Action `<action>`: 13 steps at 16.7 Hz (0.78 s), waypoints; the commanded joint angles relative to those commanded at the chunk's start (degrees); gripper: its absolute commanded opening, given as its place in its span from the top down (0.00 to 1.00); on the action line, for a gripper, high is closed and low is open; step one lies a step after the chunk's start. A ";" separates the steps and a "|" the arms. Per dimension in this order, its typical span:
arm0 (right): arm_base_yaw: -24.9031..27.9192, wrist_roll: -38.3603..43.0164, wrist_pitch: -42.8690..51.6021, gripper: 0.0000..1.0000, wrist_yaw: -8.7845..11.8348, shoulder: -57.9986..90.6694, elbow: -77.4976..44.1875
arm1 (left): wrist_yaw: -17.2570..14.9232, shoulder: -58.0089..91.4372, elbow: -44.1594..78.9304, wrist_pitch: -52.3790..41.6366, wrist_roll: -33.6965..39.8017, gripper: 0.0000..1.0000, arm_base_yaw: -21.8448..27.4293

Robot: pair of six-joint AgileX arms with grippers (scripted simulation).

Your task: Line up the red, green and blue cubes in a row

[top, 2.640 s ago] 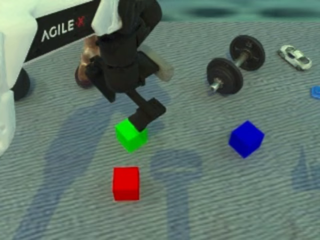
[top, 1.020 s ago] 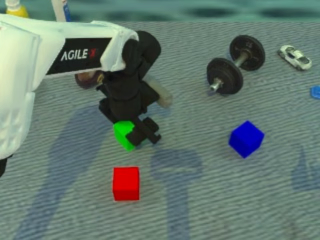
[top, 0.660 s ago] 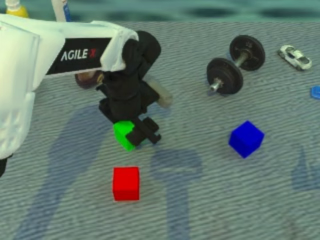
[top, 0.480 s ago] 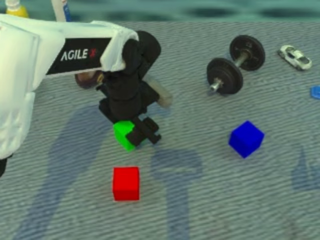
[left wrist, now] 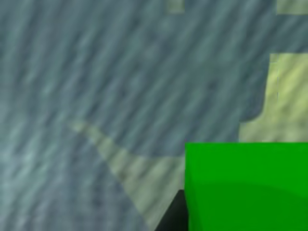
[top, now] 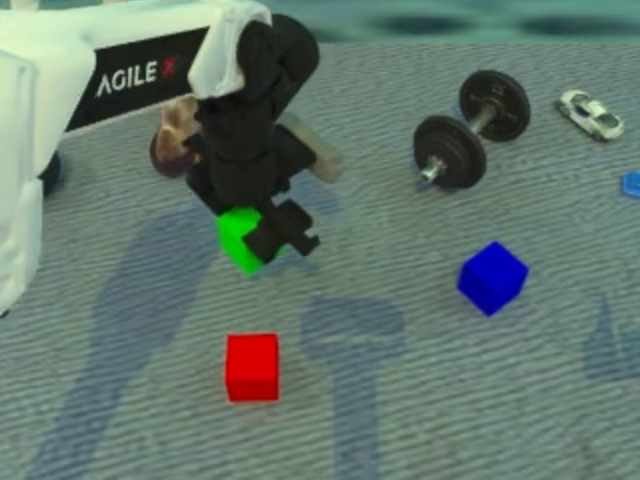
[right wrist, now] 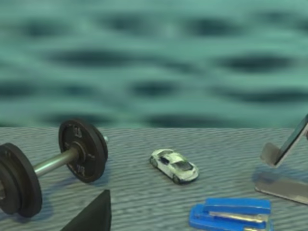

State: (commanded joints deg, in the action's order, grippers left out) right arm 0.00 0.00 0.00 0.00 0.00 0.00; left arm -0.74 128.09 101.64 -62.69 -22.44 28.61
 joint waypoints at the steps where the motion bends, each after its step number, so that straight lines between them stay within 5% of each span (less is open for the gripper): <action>1: 0.00 0.00 0.00 0.00 0.00 0.00 0.00 | -0.01 -0.63 1.10 -1.66 0.07 1.00 -0.20; 8: 0.00 0.00 0.00 0.00 0.00 0.00 0.00 | 0.00 -1.78 1.67 -3.06 -0.87 1.00 0.81; 13: 0.00 0.00 0.00 0.00 0.00 0.00 0.00 | -0.18 -6.94 -4.22 -2.80 -11.24 1.00 10.81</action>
State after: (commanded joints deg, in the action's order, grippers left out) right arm 0.00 0.00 0.00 0.00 0.00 0.00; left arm -0.92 121.15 97.42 -65.49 -33.68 39.41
